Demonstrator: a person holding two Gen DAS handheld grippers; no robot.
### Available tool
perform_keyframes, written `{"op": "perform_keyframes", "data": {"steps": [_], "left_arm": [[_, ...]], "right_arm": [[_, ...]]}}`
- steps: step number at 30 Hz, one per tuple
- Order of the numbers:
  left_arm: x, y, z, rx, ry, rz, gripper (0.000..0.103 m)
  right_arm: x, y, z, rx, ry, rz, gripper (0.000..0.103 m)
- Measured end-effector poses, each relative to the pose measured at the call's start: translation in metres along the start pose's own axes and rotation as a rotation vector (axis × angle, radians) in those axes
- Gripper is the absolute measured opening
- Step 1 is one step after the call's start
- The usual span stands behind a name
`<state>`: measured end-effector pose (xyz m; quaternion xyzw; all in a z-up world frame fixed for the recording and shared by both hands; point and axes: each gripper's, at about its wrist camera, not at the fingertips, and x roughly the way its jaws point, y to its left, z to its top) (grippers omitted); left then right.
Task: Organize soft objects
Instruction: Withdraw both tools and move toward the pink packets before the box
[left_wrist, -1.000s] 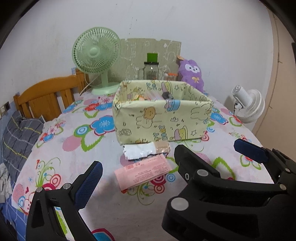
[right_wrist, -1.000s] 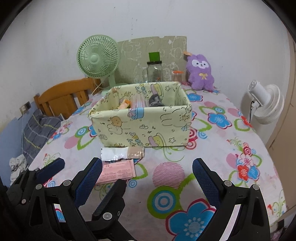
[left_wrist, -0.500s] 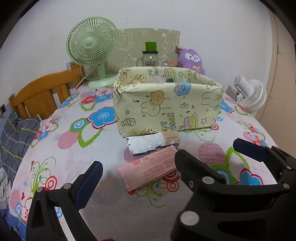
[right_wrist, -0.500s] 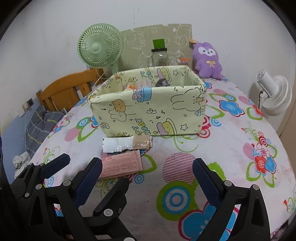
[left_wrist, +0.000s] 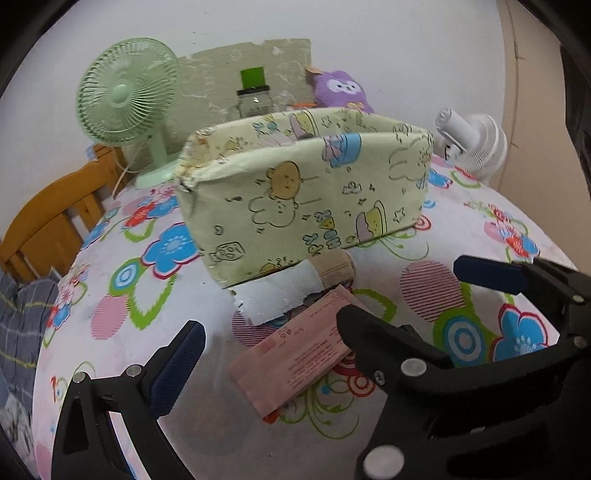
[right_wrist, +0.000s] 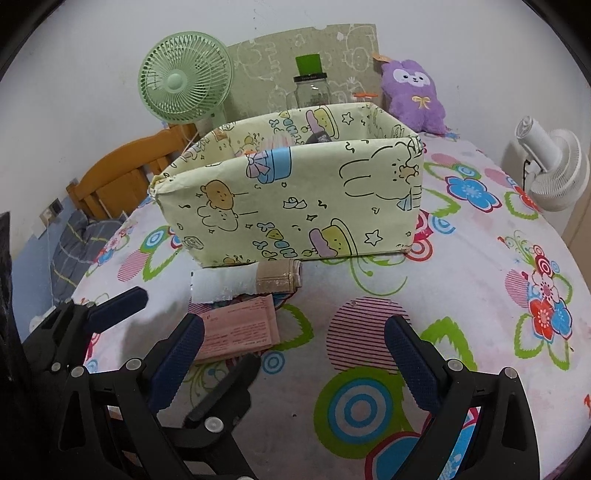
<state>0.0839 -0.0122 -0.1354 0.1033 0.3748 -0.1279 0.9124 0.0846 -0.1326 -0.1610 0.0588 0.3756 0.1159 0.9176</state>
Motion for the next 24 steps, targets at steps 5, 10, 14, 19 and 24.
{"op": "perform_keyframes", "data": {"steps": [5,10,14,19,24], "left_arm": [[0.011,0.002,0.004,-0.005,0.022,-0.044,0.102],[0.019,0.005,0.006,-0.02,0.041,-0.064,0.102],[0.024,0.005,0.006,-0.027,0.064,-0.074,0.091],[0.025,0.006,0.004,-0.043,0.086,-0.089,0.083],[0.018,0.005,-0.001,-0.055,0.084,-0.082,0.073]], "right_arm": [[0.007,-0.004,0.003,0.018,0.018,-0.009,0.099],[0.012,-0.008,0.004,0.031,0.031,-0.009,0.099],[0.014,-0.009,0.003,0.037,0.043,-0.009,0.099],[0.015,-0.009,0.002,0.037,0.056,-0.002,0.099],[0.012,-0.007,0.0,0.02,0.055,-0.003,0.099]]}}
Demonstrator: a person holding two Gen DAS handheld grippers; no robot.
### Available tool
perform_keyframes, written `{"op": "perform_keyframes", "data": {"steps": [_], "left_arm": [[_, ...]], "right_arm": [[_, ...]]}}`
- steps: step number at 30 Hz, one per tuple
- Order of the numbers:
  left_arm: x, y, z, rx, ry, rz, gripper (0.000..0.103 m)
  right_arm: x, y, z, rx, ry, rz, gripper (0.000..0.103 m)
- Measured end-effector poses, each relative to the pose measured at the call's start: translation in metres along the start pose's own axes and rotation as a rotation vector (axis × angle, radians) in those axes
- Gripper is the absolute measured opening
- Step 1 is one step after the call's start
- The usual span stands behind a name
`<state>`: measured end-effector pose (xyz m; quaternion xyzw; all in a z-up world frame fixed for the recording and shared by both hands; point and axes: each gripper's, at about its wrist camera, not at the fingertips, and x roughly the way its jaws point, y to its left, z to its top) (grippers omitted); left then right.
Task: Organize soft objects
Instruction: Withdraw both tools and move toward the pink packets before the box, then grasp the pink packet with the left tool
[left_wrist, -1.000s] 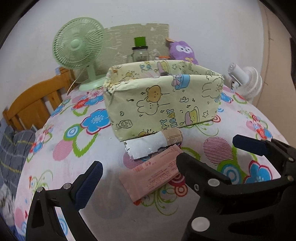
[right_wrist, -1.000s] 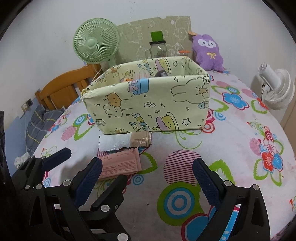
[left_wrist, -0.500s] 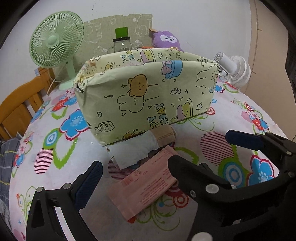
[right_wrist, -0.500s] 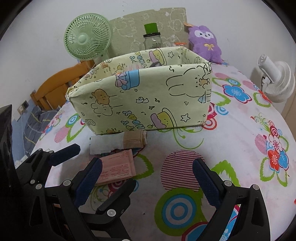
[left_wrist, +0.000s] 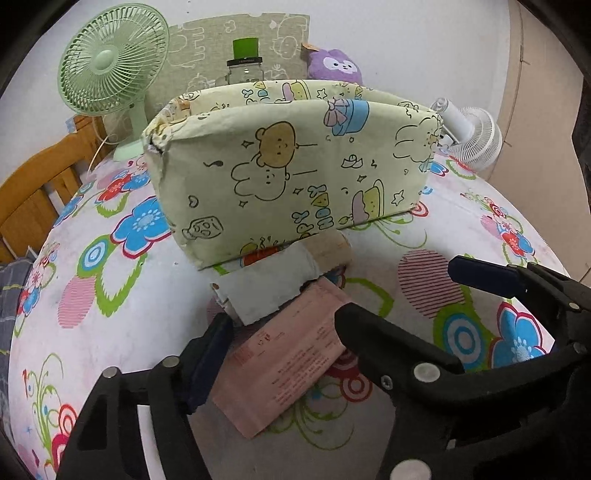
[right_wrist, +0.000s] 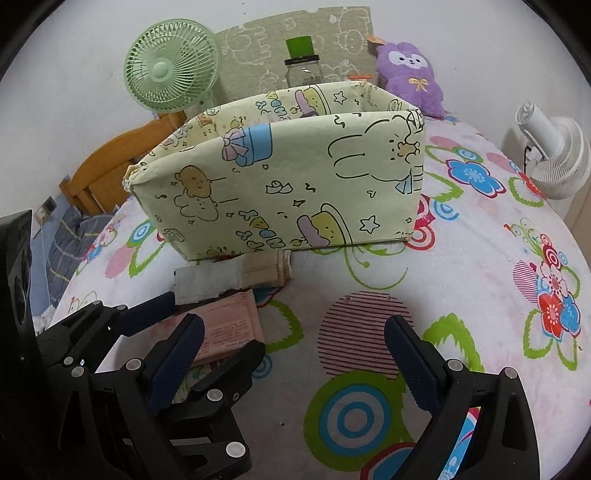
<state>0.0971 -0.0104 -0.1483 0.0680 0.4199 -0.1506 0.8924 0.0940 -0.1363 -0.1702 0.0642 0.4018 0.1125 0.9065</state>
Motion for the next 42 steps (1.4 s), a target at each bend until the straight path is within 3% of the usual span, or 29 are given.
{"op": "perform_keyframes", "data": {"steps": [8,11,20,29,42], "left_arm": [[-0.017,-0.004,-0.014,-0.048,-0.009,0.022,0.05],[-0.022,-0.003,-0.019,-0.067,-0.005,0.024,0.046],[-0.036,0.005,-0.03,-0.147,0.003,0.014,0.042],[-0.054,0.017,-0.032,-0.184,-0.036,0.045,0.041],[-0.051,0.046,-0.024,-0.256,-0.054,0.163,0.041]], "right_arm": [[-0.006,0.007,-0.007,-0.031,0.0,0.003,0.099],[-0.011,0.009,-0.009,-0.036,-0.006,0.004,0.099],[-0.02,0.015,-0.015,-0.047,-0.016,0.01,0.099],[-0.027,0.027,-0.014,-0.06,-0.03,0.028,0.099],[-0.013,0.046,0.003,-0.081,-0.034,0.02,0.099]]}}
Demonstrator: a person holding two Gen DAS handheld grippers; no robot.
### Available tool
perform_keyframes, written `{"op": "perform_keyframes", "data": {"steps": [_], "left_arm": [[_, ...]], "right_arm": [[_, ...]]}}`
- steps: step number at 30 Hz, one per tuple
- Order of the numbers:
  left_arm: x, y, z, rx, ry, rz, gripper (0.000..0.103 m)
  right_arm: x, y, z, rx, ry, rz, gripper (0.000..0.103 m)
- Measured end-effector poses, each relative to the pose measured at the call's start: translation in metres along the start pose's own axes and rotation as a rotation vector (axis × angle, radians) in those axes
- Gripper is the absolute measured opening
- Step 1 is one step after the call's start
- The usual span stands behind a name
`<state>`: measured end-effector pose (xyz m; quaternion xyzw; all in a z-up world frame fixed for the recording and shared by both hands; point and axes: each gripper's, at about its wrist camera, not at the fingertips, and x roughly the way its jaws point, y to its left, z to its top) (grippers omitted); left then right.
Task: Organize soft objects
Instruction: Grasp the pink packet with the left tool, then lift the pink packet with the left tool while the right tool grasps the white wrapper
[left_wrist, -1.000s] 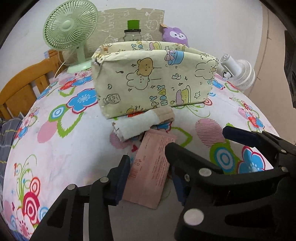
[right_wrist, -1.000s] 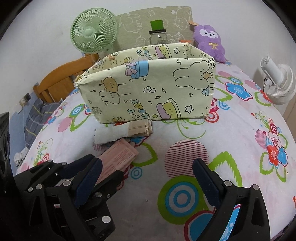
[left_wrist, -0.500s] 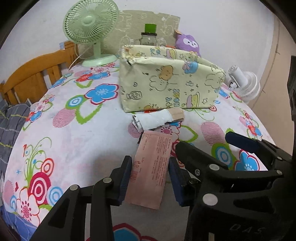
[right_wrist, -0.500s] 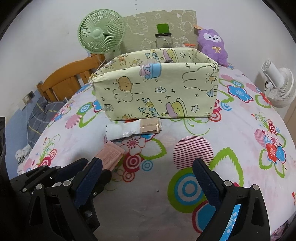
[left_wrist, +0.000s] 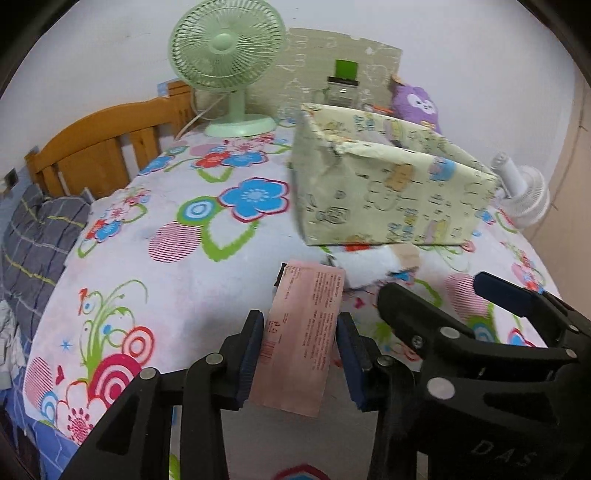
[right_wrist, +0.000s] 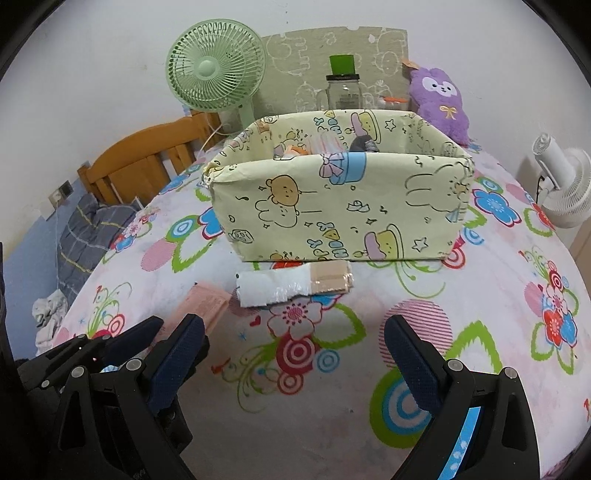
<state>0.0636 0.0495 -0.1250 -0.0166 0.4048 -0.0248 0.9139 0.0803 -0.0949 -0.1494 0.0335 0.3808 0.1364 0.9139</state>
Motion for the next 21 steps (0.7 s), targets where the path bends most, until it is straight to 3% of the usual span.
{"op": "perform_keyframes", "data": {"steps": [21], "left_arm": [[0.042,0.009,0.023,-0.022,0.015,0.074,0.041]], "right_arm": [[0.052,-0.003,0.028,0.002,0.053,-0.037,0.099]]}}
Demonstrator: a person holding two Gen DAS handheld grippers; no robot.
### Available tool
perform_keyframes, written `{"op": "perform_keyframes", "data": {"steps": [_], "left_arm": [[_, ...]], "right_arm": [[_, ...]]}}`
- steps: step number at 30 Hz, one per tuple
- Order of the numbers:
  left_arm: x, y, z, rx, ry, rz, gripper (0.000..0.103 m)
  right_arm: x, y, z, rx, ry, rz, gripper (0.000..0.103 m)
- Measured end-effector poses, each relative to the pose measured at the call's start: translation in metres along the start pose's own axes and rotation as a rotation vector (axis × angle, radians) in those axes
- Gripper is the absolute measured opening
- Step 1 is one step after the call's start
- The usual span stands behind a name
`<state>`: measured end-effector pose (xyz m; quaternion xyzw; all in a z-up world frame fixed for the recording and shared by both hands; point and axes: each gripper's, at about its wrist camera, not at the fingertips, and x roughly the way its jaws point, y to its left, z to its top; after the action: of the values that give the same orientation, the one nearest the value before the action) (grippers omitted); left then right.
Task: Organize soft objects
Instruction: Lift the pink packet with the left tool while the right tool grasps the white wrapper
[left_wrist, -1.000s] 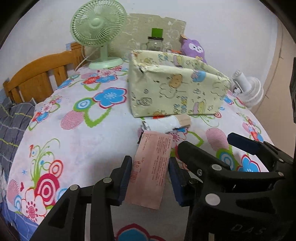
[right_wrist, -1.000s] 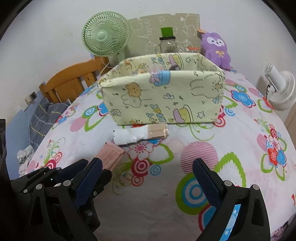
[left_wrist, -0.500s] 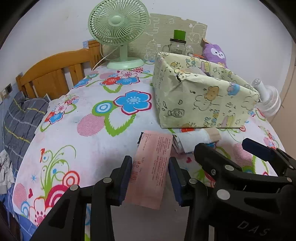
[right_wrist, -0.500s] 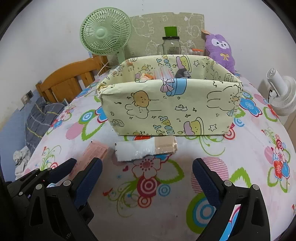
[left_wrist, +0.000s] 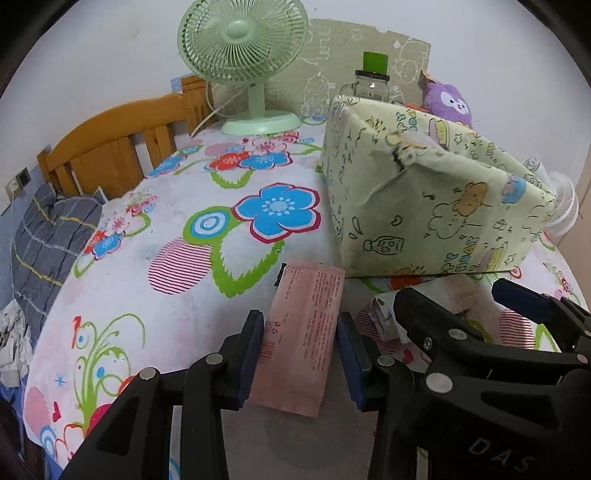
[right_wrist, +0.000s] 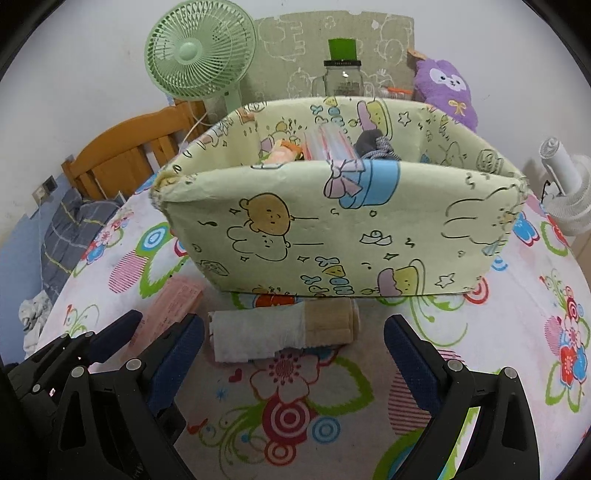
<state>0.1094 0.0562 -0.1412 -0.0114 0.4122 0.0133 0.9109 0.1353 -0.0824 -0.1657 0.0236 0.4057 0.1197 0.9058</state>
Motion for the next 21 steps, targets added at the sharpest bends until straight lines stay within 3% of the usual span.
{"op": "perform_keyframes", "data": {"steps": [14,21], "left_arm": [[0.003,-0.006,0.0,0.019,-0.003,0.022,0.041],[0.002,-0.008,-0.001,0.03,-0.005,0.034,0.041]], "right_arm": [[0.019,0.0,0.003,0.006,0.043,-0.001,0.095],[0.014,0.005,0.0,-0.011,0.033,0.005,0.07]]}}
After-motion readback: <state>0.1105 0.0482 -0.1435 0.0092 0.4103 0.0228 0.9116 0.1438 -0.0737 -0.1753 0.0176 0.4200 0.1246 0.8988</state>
